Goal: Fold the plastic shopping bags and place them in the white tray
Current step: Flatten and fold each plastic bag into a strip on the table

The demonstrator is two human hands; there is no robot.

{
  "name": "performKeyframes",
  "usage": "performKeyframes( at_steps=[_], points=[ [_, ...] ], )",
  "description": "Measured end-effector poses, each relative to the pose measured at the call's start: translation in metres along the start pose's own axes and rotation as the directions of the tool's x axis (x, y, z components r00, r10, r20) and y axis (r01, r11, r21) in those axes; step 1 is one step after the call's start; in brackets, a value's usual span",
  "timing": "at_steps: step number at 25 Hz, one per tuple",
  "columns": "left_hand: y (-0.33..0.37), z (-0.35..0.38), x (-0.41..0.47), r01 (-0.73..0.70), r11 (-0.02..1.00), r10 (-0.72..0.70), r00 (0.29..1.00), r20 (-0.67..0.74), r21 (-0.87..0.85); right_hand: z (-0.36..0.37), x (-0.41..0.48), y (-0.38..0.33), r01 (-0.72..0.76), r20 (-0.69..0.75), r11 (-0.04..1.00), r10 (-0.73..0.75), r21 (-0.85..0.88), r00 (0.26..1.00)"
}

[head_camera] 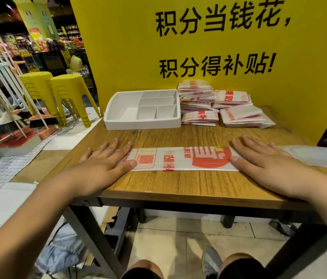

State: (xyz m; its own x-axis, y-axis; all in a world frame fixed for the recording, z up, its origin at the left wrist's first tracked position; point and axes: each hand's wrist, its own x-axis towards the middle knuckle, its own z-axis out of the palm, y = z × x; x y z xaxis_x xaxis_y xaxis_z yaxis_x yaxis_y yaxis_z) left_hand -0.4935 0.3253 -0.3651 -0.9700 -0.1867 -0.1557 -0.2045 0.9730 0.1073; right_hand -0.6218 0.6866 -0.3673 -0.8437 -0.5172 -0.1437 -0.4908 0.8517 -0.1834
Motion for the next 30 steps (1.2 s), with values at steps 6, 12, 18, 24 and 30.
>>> performKeyframes(
  at_steps=[6, 12, 18, 24, 30],
  points=[
    [0.036, 0.016, -0.039, -0.308, 0.95, 0.312, 0.932, -0.181, 0.051, 0.007, -0.017, -0.017, 0.243, -0.147, 0.97, -0.238, 0.019, 0.96],
    [0.032, 0.037, -0.052, -0.279, 0.946, 0.31, 0.926, -0.216, 0.163, 0.028, -0.045, -0.044, 0.231, -0.108, 0.945, -0.261, -0.23, 0.959],
    [0.023, 0.027, -0.058, -0.334, 0.936, 0.351, 0.847, -0.4, 0.113, 0.037, -0.054, -0.057, 0.23, -0.418, 0.882, -0.407, -0.411, 0.812],
    [0.027, -0.037, -0.039, -0.311, 0.935, 0.35, 0.877, -0.328, 0.168, -0.019, -0.062, -0.084, 0.364, -0.205, 0.892, -0.422, -0.266, 0.883],
    [0.07, -0.035, -0.058, -0.336, 0.921, 0.078, 0.656, -0.751, -0.198, -0.065, -0.033, -0.098, 0.255, -0.108, 0.754, -0.239, 0.606, 0.965]
  ],
)
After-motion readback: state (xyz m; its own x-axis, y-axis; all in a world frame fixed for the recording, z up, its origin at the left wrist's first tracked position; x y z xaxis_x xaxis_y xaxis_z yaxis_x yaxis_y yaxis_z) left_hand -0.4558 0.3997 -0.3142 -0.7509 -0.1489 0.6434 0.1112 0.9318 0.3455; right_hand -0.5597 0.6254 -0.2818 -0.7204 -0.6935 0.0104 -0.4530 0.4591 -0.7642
